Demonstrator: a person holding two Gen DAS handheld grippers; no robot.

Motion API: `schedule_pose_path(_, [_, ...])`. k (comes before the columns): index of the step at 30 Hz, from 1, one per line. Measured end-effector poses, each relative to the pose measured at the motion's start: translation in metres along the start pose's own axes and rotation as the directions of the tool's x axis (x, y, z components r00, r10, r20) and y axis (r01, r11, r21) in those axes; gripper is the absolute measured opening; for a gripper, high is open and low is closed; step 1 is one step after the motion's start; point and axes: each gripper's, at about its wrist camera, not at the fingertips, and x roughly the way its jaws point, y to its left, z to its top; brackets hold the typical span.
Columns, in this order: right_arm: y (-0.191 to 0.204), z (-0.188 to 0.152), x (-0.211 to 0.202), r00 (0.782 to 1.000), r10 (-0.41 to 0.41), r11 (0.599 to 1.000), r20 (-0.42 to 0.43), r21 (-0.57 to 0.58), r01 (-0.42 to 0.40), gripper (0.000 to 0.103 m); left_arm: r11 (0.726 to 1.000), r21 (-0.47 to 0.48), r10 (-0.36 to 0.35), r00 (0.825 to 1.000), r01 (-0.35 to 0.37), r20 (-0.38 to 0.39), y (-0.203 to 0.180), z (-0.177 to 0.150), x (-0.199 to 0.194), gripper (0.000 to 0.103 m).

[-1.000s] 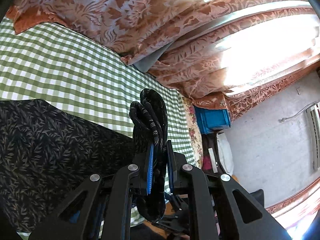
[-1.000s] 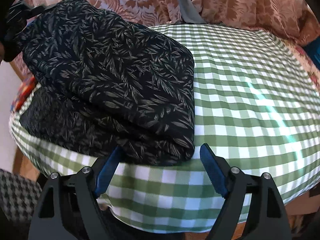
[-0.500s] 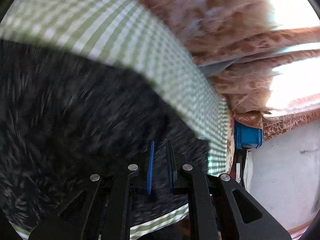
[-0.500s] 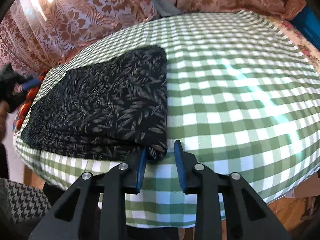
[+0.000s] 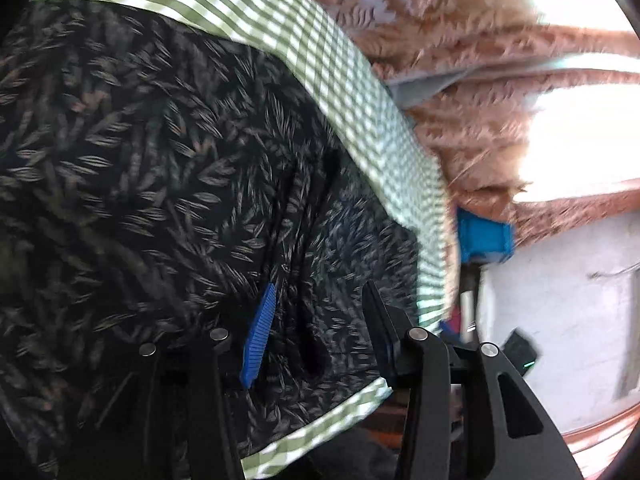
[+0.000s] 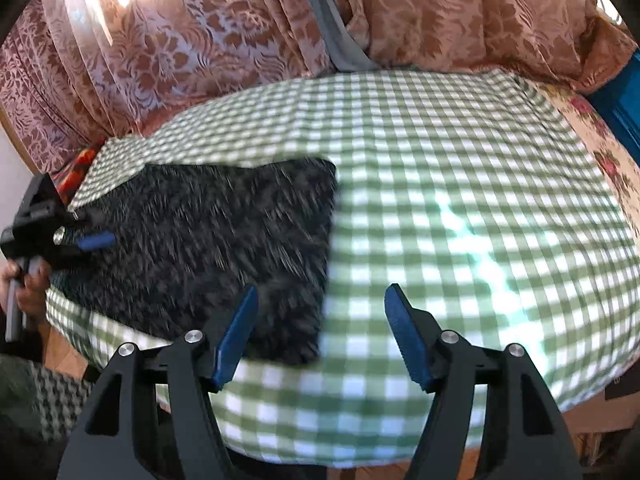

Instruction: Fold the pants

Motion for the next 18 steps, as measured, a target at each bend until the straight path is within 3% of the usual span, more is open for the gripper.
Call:
schedule_pose_path(2, [0.011,0.007,0.010,1.000,0.028,1.000,0.006,-0.008,-0.028,0.067,0.997,0.038,0.068,0.998,-0.068,0.009,-0.007,0.001,0.008,0.040])
schedule_pose_path(3, [0.017,0.011,0.016,0.999,0.046,0.999,0.005,-0.017,-0.046,0.067,0.995,0.049,0.092,0.996,-0.092,0.011,-0.009,0.001,0.010,0.021])
schedule_pose_path(5, [0.026,0.017,0.025,0.998,0.060,0.998,0.003,-0.023,-0.060,0.067,0.991,0.084,0.105,0.994,-0.106,0.013,-0.014,0.001,0.013,0.006])
schedule_pose_path(12, [0.043,0.046,0.042,0.985,0.167,0.985,0.046,0.043,-0.169,0.063,0.972,0.206,0.090,0.989,-0.113,0.118,-0.034,-0.019,-0.023,0.004])
schedule_pose_path(14, [0.046,0.052,0.047,0.980,0.191,0.980,0.050,0.049,-0.194,0.063,0.967,0.202,0.135,0.984,-0.156,0.114,-0.029,-0.023,-0.021,0.004])
schedule_pose_path(18, [0.054,0.056,0.080,0.986,0.169,0.984,0.001,0.058,-0.168,0.063,0.958,0.184,0.209,0.974,-0.221,0.086,-0.009,-0.030,0.001,0.005])
